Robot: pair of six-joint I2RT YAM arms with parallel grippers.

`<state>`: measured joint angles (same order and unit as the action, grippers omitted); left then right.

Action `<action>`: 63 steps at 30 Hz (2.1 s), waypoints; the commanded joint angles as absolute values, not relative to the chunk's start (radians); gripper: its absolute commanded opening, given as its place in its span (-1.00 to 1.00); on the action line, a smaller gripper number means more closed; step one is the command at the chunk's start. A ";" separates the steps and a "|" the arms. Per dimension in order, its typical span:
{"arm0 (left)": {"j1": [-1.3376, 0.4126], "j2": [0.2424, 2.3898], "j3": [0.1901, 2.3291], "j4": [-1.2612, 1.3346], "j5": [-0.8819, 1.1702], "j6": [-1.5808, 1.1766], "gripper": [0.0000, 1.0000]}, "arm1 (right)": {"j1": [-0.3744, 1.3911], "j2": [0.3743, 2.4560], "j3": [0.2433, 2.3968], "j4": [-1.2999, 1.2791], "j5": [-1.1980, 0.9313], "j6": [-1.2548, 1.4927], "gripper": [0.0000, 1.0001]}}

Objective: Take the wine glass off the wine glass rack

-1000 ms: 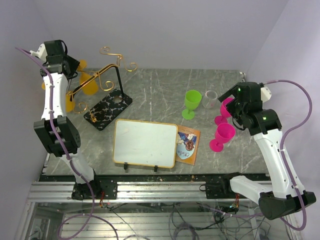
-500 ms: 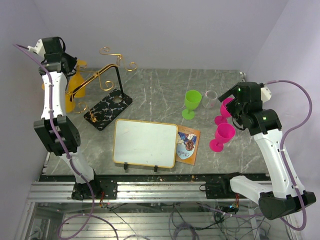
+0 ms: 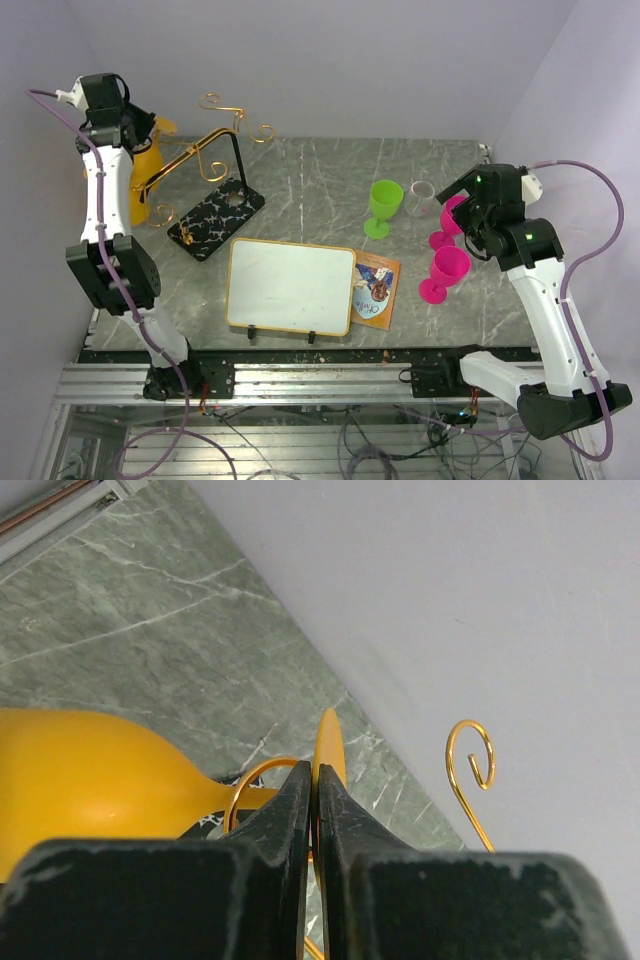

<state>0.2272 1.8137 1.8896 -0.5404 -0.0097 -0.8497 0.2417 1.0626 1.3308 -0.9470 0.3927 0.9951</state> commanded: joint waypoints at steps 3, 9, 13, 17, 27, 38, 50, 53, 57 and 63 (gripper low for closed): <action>0.252 1.721 1.841 -0.514 0.000 -0.861 -0.86 | 0.244 1.055 1.346 -0.934 0.401 1.008 0.99; 0.267 1.706 1.811 -0.508 0.032 -0.889 -0.86 | 0.244 1.053 1.352 -0.936 0.397 1.009 0.99; 0.267 1.693 1.785 -0.483 0.104 -0.910 -0.86 | 0.245 1.051 1.348 -0.935 0.396 1.011 0.99; 0.268 1.677 1.739 -0.446 0.175 -0.936 -0.86 | 0.245 1.054 1.350 -0.932 0.392 1.011 0.99; 0.267 1.690 1.712 -0.341 0.344 -1.017 -0.86 | 0.244 1.052 1.348 -0.932 0.390 1.015 0.99; 0.268 1.744 1.673 -0.022 0.563 -1.242 -0.86 | 0.244 1.043 1.342 -0.928 0.388 1.015 0.99; 0.267 1.713 1.485 0.799 0.695 -1.677 -0.86 | 0.245 1.018 1.314 -0.863 0.354 0.971 0.99; 0.267 1.666 1.439 0.907 0.699 -1.725 -0.86 | 0.244 0.979 1.270 -0.779 0.323 0.932 0.99; 0.266 1.582 1.415 1.002 0.726 -1.759 -0.86 | 0.245 0.889 1.182 -0.598 0.258 0.863 0.99; 0.255 1.441 1.395 1.054 0.771 -1.777 -0.86 | 0.245 0.823 1.115 -0.425 0.160 0.817 0.99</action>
<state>0.2611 1.5574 1.3899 0.8761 0.7113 -1.7370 0.2417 0.8448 1.1305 -0.5995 0.2386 0.8730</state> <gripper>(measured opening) 0.081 0.994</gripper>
